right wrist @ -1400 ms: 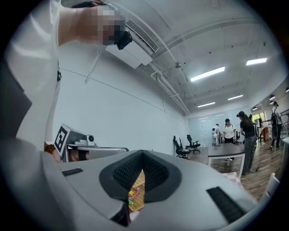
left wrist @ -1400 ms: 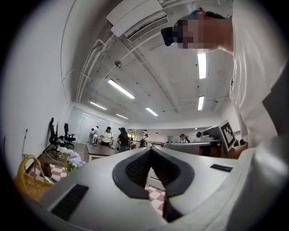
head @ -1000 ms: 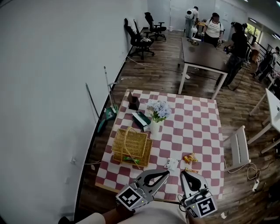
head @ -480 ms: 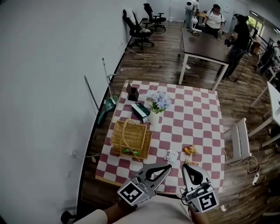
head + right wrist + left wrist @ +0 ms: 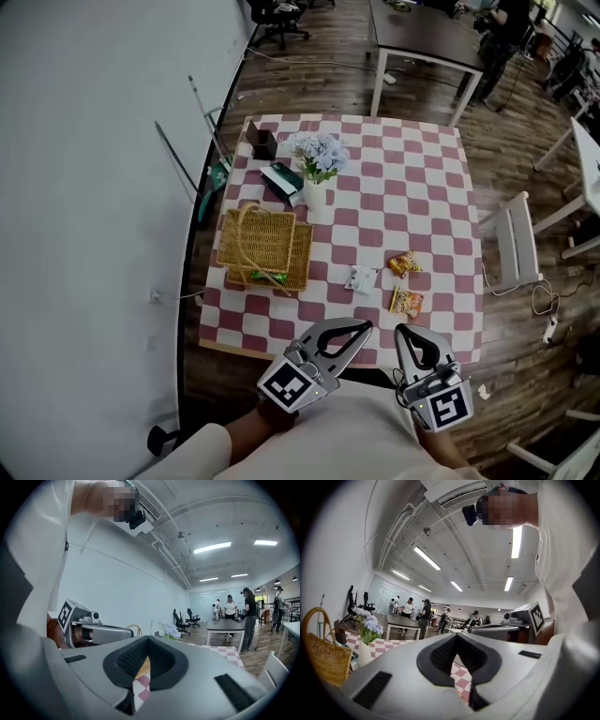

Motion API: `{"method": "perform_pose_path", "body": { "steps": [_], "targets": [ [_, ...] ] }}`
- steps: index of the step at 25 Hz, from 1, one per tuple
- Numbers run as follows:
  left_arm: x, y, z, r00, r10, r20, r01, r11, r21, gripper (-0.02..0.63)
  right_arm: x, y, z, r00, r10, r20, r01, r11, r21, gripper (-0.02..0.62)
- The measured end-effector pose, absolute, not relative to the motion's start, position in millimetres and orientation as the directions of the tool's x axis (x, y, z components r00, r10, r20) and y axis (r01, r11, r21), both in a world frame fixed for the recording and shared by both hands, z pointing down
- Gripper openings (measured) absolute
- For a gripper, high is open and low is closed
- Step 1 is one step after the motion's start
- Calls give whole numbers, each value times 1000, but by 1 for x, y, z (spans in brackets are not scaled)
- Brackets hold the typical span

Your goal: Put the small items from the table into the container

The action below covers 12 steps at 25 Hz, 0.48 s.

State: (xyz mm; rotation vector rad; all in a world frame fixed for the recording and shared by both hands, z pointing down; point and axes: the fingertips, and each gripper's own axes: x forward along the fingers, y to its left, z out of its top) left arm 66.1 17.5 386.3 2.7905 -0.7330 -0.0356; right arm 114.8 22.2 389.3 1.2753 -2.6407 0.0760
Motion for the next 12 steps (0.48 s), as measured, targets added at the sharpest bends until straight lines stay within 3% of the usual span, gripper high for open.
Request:
{"method": "perform_pose_path", "body": {
  "steps": [12],
  "targets": [
    [102,18,409,896,-439,63,-442,-869,222,6,139,19,401,-613,-769,182,-756,638,145,23]
  ]
}}
